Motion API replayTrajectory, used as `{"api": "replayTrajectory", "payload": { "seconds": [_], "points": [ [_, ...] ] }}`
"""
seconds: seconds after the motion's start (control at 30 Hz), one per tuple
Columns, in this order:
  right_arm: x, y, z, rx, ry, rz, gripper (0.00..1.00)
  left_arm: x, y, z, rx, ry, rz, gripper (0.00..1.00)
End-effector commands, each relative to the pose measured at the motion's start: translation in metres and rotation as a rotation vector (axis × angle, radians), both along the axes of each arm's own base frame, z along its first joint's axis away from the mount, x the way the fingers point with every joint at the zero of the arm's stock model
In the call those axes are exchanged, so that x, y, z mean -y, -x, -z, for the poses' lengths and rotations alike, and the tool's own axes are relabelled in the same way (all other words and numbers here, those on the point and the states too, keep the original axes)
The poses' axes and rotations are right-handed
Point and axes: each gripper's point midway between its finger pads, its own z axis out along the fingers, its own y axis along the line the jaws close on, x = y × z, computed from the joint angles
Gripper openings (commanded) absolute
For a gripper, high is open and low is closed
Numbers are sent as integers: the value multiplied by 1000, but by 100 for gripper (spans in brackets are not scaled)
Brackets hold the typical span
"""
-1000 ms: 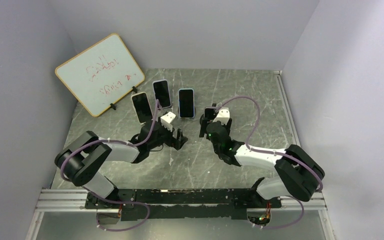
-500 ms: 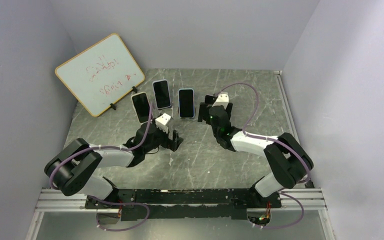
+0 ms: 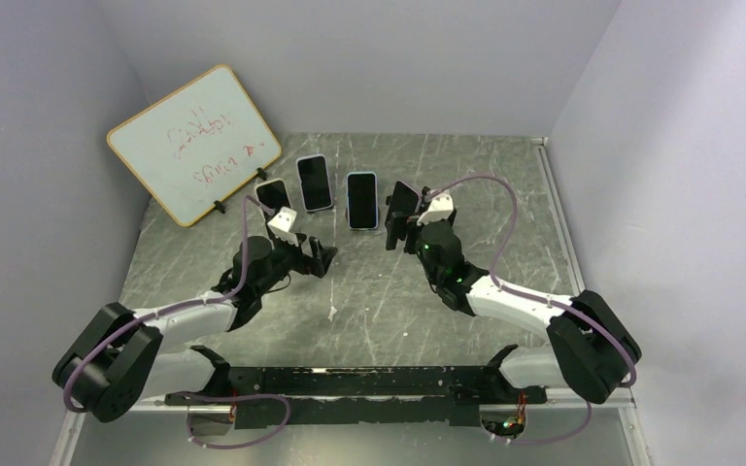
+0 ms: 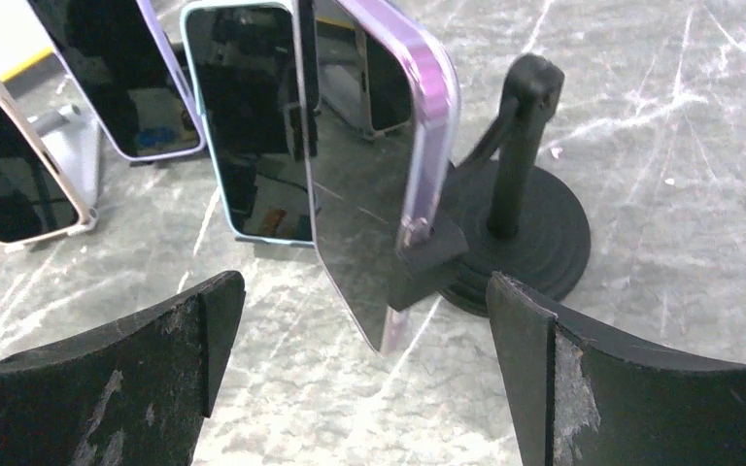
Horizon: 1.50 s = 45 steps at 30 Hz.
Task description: Place the phone on the phone stand
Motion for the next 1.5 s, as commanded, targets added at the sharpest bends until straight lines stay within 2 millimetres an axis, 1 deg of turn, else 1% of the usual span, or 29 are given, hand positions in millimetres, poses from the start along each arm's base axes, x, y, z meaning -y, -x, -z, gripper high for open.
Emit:
{"api": "replayTrajectory", "payload": {
  "seconds": [0.0,0.13,0.23,0.27,0.3,0.4,0.57,0.63,0.77,0.93,1.03,1.17,1.27,1.33,1.47],
  "points": [
    [10,7,13,-27,19,25,100,-11,-3,-11,16,64,-55,97],
    [12,7,16,-32,20,40,100,-8,-5,-8,-4,51,-43,97],
    [18,5,23,-57,6,66,100,-7,-4,-7,-5,63,-38,97],
    [20,5,26,-68,-7,67,98,-6,-5,-7,-6,62,-36,97],
    [19,5,27,-72,-21,58,95,-6,-5,-7,-8,58,-32,97],
    [19,4,31,-72,-49,25,82,-4,-4,-6,-10,49,-21,97],
    [22,-3,35,-82,-79,-18,68,-1,-3,-4,-18,46,-3,97],
    [24,-7,36,-87,-98,-27,65,-1,-2,-3,-15,48,2,97],
    [34,-14,41,-109,-127,-12,64,0,-2,-4,-17,39,9,97],
    [44,-24,42,-120,-127,22,63,1,-3,-3,-16,40,14,97],
    [55,-29,42,-125,-111,68,63,1,-2,-5,-16,41,18,97],
    [73,-39,36,-118,-121,120,63,-1,-3,-8,-5,43,6,97],
    [78,-48,31,-114,-118,134,63,-1,-2,-10,1,45,6,97],
    [81,-54,29,-127,-109,154,65,-2,-3,-12,9,50,2,97],
    [90,-53,23,-132,-105,191,76,-4,-4,-19,16,58,-15,97]
  ]
}}
